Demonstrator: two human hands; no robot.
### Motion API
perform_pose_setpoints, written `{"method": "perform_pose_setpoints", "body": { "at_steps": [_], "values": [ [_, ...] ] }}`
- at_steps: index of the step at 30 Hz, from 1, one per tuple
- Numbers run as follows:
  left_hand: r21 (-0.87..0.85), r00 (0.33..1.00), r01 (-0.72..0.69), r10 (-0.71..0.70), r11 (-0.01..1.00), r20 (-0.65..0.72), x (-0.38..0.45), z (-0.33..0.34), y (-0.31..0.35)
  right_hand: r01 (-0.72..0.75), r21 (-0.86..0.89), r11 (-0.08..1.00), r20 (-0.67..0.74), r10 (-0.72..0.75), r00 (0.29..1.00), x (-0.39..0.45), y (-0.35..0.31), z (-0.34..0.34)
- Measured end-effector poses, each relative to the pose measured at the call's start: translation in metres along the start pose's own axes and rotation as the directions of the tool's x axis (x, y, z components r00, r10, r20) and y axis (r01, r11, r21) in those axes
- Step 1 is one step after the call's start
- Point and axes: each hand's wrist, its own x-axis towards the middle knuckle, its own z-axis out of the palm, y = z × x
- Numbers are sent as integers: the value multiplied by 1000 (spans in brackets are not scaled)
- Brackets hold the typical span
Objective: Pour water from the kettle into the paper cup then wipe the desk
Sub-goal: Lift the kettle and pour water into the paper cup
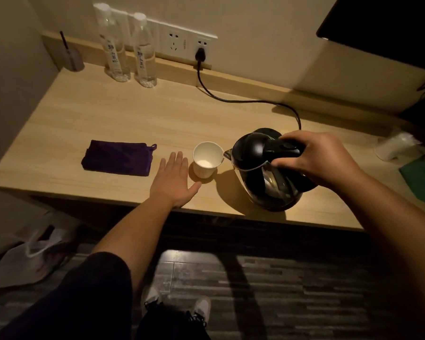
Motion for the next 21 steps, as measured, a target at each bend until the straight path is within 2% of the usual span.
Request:
{"method": "perform_pose_setpoints", "body": {
  "at_steps": [14,21],
  "values": [
    [-14,1000,0,-1,1000,-21,0,2,0,148,-215,965,114,-126,985,33,-39,-9],
    [-13,1000,5,-6,1000,-30,1,3,0,156,-300,941,188,-102,977,42,-48,-15]
  ]
}}
